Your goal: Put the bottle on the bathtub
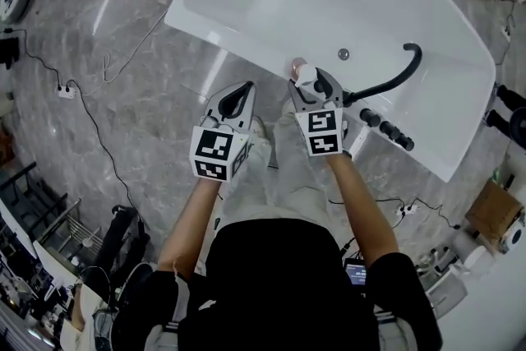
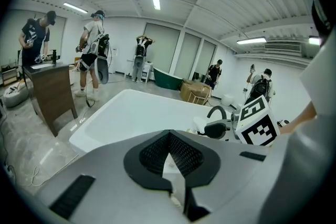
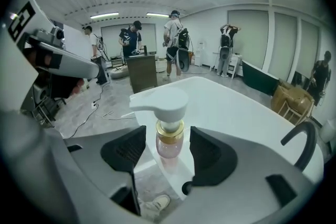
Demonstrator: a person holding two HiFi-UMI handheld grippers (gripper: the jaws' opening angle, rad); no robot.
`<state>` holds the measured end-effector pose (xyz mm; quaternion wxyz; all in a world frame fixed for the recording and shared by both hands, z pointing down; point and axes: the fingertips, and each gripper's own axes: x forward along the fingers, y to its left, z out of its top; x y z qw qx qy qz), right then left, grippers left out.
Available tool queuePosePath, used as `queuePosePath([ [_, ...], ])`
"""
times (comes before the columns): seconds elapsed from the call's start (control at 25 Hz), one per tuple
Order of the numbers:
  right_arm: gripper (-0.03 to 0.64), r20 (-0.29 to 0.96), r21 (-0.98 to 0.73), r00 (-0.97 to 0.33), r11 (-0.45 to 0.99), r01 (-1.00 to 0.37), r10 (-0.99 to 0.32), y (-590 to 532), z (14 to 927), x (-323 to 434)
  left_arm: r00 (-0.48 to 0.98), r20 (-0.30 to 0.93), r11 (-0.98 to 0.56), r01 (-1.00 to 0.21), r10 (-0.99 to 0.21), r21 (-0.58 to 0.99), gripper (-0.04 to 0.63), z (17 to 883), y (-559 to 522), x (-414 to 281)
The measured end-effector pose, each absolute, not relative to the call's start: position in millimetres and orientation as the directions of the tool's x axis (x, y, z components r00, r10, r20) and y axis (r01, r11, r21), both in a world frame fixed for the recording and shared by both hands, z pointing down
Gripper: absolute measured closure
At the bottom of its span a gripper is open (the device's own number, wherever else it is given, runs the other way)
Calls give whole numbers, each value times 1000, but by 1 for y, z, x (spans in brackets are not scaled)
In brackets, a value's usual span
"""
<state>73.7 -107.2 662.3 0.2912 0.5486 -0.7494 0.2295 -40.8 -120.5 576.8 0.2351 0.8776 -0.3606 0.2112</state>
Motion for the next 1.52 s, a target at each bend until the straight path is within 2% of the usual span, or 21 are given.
queuePosePath([
  [0.24,368,675,-34,-216,263,-964,-705,-92,624,86,648,518,-628,-738,-558,246,583,542,-121,-43],
  [0.32,411,677,-26,-210,262,-965,-706,-87,613,91,646,510,-627,-741,-568,240,583,530,-123,-45],
  [0.56,481,661,-18,-188,235,-972,-726,-88,575,103,648,482,-634,-741,-590,220,583,495,-127,-53],
  [0.8,566,569,21,-173,225,-974,-804,-110,508,111,658,430,-652,-735,-618,187,583,452,-136,-48],
  [1.04,592,487,-4,-216,245,-969,-846,-124,445,110,654,384,-653,-742,-652,153,583,404,-142,-53],
  [1.52,593,262,-20,-325,332,-943,-909,-143,320,85,660,233,-663,-745,-714,80,583,301,-146,-53],
])
